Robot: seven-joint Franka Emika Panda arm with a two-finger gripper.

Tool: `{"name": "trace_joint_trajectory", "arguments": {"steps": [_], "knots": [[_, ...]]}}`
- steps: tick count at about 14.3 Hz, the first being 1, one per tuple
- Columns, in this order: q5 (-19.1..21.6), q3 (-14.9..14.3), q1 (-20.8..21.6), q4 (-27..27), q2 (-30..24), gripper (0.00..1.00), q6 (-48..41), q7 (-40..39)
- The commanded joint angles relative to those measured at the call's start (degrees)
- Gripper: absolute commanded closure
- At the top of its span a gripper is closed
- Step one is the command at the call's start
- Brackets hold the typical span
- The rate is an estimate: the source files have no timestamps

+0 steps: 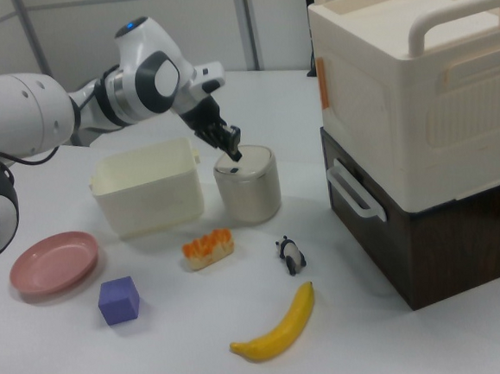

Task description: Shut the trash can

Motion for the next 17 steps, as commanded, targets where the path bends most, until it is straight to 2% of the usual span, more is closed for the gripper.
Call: {"name": "trace_joint_trajectory", "arguments": {"steps": [1, 5, 7, 11, 14, 15, 17], "knots": [[3.6, 0.15, 0.05, 0.53, -4.47, 1.0, 0.22, -1.32], [7.11, 0.24, 0.23, -1.14, -10.18, 1.0, -3.37, -2.54], [11.23, 0.24, 0.23, -1.23, -12.47, 1.0, -8.81, -6.31], [20.29, -0.2, -0.3, -0.79, -17.39, 1.0, -25.23, -17.37], [22.5, -0.29, -0.82, -0.88, -19.07, 1.0, -30.54, -19.77], [23.03, -0.38, -1.0, -0.88, -19.16, 0.97, -31.16, -19.86], [24.26, -0.47, -1.44, -0.88, -19.16, 0.83, -31.07, -20.04]]}}
